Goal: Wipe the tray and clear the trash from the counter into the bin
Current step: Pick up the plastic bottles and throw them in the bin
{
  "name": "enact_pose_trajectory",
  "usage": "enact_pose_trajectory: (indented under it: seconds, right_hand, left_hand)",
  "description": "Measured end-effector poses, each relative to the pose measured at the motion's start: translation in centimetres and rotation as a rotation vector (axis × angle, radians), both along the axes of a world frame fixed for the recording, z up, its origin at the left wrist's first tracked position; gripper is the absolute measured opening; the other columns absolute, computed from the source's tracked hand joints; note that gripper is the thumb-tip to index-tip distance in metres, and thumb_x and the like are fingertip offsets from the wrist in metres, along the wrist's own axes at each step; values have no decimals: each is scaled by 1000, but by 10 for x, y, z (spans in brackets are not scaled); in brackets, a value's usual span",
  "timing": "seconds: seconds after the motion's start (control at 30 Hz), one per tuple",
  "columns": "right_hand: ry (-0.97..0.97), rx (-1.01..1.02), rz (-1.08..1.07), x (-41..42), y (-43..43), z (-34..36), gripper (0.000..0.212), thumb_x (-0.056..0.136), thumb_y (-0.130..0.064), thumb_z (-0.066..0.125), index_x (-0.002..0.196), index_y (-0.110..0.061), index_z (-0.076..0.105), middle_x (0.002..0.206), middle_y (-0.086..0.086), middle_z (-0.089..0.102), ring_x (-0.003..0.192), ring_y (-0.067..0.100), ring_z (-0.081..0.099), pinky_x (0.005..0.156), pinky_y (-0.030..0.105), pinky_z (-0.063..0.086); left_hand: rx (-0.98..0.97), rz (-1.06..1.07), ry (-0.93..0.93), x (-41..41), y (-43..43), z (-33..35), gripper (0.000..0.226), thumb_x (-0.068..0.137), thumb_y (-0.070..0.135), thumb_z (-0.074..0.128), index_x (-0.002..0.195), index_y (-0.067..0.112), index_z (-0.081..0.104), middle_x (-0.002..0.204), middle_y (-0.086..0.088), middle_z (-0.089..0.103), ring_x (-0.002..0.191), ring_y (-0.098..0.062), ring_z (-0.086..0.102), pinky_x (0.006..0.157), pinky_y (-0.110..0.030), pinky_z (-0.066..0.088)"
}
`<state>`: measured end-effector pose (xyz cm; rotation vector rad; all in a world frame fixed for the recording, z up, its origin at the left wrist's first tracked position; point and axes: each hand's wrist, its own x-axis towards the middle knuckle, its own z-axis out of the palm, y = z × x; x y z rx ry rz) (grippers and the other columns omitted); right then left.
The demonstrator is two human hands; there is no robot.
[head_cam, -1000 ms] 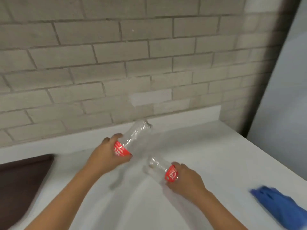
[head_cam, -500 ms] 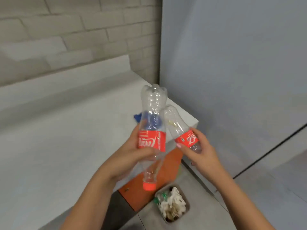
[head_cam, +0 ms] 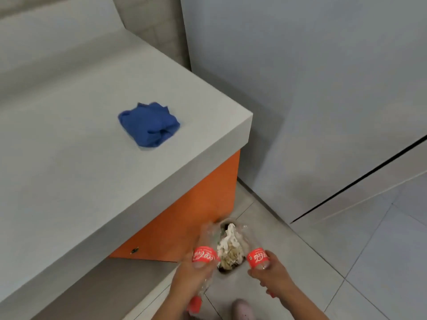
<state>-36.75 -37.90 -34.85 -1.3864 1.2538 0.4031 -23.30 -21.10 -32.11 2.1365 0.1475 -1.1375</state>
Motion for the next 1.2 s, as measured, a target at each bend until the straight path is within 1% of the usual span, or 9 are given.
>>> enact_pose_trajectory:
  seconds: [0.1, 0.23, 0.43, 0.57, 0.7, 0.93, 1.03, 1.1, 1.2]
  right_hand:
    - [130, -50, 98, 19, -2, -70, 87, 64, -29, 80, 138, -22, 37, 99, 7, 65, 64, 23, 63, 49, 29, 50]
    - [293, -313, 362, 47, -9, -143, 78, 71, -44, 74, 137, -25, 36, 119, 4, 49, 103, 25, 62, 81, 33, 51]
    - [347, -436, 501, 74, -17, -218, 35, 92, -10, 43, 125, -14, 52, 120, 8, 42, 98, 28, 61, 79, 33, 48]
    - [326, -501, 635, 84, -17, -253, 38, 91, 6, 34, 124, -3, 51, 126, 13, 44, 106, 29, 57, 87, 32, 46]
    - [273, -507, 698, 95, -16, -283, 40, 93, 5, 29, 128, -2, 46, 127, 15, 44, 113, 28, 53, 87, 31, 44]
    - [171, -521, 913, 105, -24, -329, 41, 96, -7, 37, 137, -9, 37, 138, 21, 34, 122, 32, 47, 97, 34, 40]
    - [128, -518, 943, 110, -28, -344, 43, 96, -13, 42, 139, -10, 37, 137, 19, 35, 116, 32, 52, 93, 35, 44]
    - [114, -495, 969, 117, -32, -349, 46, 94, -13, 46, 139, -10, 34, 137, 20, 35, 116, 33, 52, 92, 36, 45]
    - [120, -428, 947, 128, -40, -351, 59, 91, -10, 52, 143, -11, 25, 141, 20, 33, 121, 33, 49, 96, 38, 45]
  left_hand:
    - [169, -91, 75, 2, 3, -75, 110, 34, 63, 75, 130, 24, 41, 108, 0, 61, 93, -19, 64, 88, -35, 53]
    - [375, -361, 83, 16, -10, -154, 100, 46, 55, 75, 133, 27, 35, 121, -2, 56, 107, -20, 58, 93, -33, 50]
    - [607, -978, -106, 30, -50, -218, 95, 72, 59, 68, 146, 23, 19, 143, -9, 40, 127, -29, 46, 97, -37, 46]
    - [650, -1272, -182, 25, -72, -248, 84, 73, 45, 73, 138, 13, 31, 135, -14, 43, 114, -33, 55, 82, -40, 51]
    - [711, -1454, -268, 22, -91, -285, 64, 85, 20, 66, 140, 11, 33, 134, -17, 38, 112, -37, 53, 66, -37, 46]
    - [744, -1503, -265, 13, -118, -345, 35, 88, 5, 51, 123, 4, 51, 110, -11, 46, 82, -26, 60, 35, -24, 31]
    - [656, -1627, -303, 10, -121, -366, 27, 91, 4, 47, 117, 2, 56, 95, -6, 50, 70, -17, 53, 36, -29, 31]
    - [589, -1526, -438, 22, -116, -372, 30, 96, 13, 41, 120, 1, 54, 74, 4, 41, 67, -5, 48, 43, -18, 38]
    - [537, -1575, -420, 38, -107, -368, 36, 94, 25, 49, 128, 11, 49, 77, 0, 43, 98, -25, 59, 78, -30, 48]
